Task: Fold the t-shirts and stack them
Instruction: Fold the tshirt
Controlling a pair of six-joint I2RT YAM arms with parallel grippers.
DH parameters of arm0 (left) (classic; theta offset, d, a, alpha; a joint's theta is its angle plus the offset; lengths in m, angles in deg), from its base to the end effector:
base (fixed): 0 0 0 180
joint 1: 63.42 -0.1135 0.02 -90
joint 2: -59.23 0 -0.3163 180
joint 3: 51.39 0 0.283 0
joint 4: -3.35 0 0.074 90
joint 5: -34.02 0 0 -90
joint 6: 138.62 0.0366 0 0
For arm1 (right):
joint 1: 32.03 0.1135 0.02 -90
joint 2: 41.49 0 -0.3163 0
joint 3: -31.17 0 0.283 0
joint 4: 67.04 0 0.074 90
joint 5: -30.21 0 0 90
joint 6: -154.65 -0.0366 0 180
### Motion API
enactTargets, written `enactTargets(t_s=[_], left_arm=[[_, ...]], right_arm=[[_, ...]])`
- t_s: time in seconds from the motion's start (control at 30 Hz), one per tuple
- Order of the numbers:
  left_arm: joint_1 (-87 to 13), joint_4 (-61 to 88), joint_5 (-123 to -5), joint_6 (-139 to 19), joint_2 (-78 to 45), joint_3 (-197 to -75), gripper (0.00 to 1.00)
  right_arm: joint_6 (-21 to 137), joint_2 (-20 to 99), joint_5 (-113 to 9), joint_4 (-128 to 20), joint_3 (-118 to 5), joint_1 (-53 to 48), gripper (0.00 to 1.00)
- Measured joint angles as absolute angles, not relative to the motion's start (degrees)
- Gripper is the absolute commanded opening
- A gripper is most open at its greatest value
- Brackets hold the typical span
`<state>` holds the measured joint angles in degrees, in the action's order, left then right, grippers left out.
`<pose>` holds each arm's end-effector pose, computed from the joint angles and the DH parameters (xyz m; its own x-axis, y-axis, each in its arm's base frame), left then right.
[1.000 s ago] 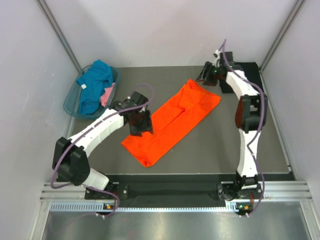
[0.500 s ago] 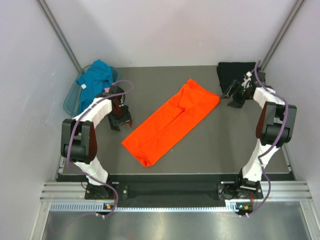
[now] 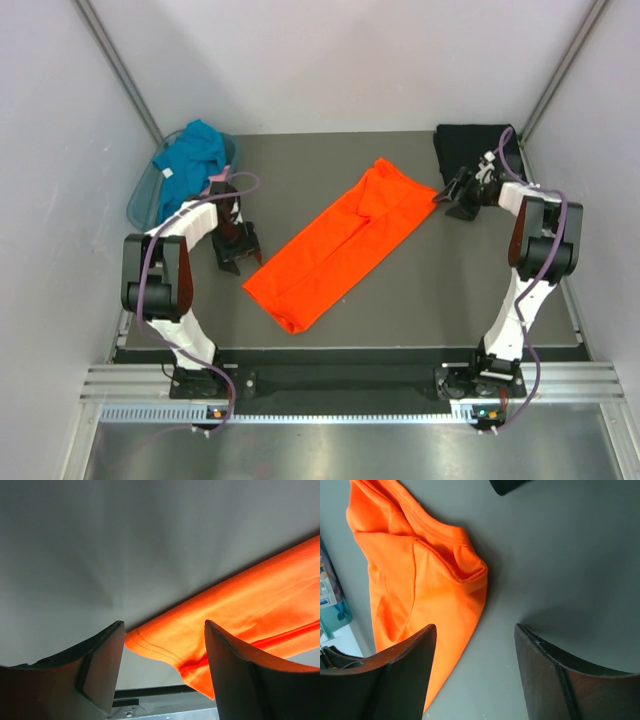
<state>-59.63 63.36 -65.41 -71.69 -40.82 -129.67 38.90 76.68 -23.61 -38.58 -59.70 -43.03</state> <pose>0.3526 -0.0294 0.2110 -0.9433 -0.3249 -0.0680 -0.3055 0.9298 -0.2052 0.4744 -0.0702 0.1769 -0.8057 0.5138 -0.2948 0.1976 0.7022 0.6840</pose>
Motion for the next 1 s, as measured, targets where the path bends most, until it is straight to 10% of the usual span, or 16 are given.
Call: enactTargets(t_s=[0.6, 0.8, 1.0], left_arm=[[-59.7, 64.3, -67.0, -71.5, -42.3, -125.2, 0.34], [-59.7, 64.5, -71.0, -74.1, -41.7, -122.1, 0.03], [-59.2, 63.7, -73.5, -77.0, -39.3, -118.4, 0.0]], right_arm=[[39.0, 78.7, -23.1, -42.6, -61.0, -40.4, 0.56], [37.5, 82.8, -24.5, -44.4, -64.8, -39.9, 0.13], [35.4, 88.3, -25.6, -44.5, -72.3, -38.7, 0.01]])
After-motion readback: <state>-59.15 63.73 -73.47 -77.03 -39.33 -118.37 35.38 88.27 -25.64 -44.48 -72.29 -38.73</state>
